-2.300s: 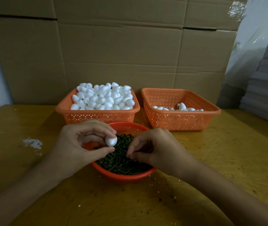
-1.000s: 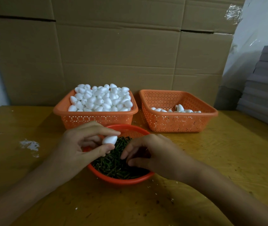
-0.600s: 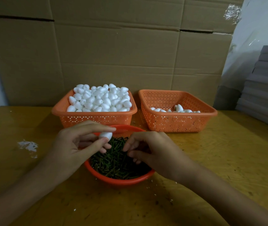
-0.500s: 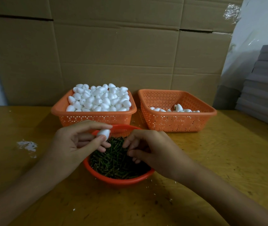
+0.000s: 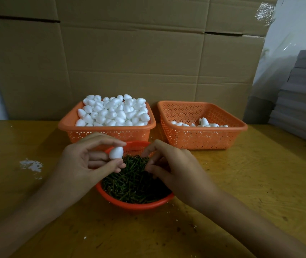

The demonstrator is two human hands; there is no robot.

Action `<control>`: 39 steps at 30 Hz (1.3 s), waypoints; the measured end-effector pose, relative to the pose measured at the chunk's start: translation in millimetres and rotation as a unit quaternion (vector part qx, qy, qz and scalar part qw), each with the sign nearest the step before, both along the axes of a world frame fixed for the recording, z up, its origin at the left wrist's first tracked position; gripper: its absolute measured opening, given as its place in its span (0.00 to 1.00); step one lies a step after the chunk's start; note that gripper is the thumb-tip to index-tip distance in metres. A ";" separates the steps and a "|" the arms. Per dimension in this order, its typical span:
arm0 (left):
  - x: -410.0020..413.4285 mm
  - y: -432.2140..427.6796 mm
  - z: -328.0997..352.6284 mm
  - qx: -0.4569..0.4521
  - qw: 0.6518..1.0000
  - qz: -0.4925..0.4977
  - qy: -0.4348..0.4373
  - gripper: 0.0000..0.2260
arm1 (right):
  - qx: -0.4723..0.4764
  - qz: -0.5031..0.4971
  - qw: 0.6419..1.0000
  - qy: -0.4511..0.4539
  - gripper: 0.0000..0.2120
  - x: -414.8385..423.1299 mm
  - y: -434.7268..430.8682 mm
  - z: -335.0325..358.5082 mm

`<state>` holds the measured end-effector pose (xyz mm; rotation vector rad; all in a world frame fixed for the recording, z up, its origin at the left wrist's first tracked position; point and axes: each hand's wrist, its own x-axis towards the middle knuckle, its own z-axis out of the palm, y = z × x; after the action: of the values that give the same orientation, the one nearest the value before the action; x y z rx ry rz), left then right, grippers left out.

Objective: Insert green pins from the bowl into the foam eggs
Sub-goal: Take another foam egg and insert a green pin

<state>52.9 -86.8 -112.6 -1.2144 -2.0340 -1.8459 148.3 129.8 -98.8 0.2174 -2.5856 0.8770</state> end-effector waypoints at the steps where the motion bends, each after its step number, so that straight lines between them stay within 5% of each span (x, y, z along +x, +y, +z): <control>1: 0.1 0.1 0.3 -0.001 1.000 0.000 -0.003 0.15 | -0.007 0.006 1.000 0.004 0.13 0.2 0.3 -0.5; 10: 2.4 2.0 0.2 -0.010 1.000 0.003 -0.001 0.14 | -0.067 0.031 0.997 0.023 0.10 -2.8 3.0 -2.8; 20: 1.9 1.1 -1.7 -0.027 1.000 0.002 -0.012 0.14 | 0.061 0.012 0.997 -0.041 0.12 2.0 4.4 7.4; 39: -1.7 0.4 -1.2 -0.015 0.999 -0.036 -0.014 0.09 | 0.085 0.016 0.995 -0.042 0.17 2.9 1.1 12.1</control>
<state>51.2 -86.4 -113.9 -1.2940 -2.0652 -1.8812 151.2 130.9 -86.8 0.2769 -2.7448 0.6895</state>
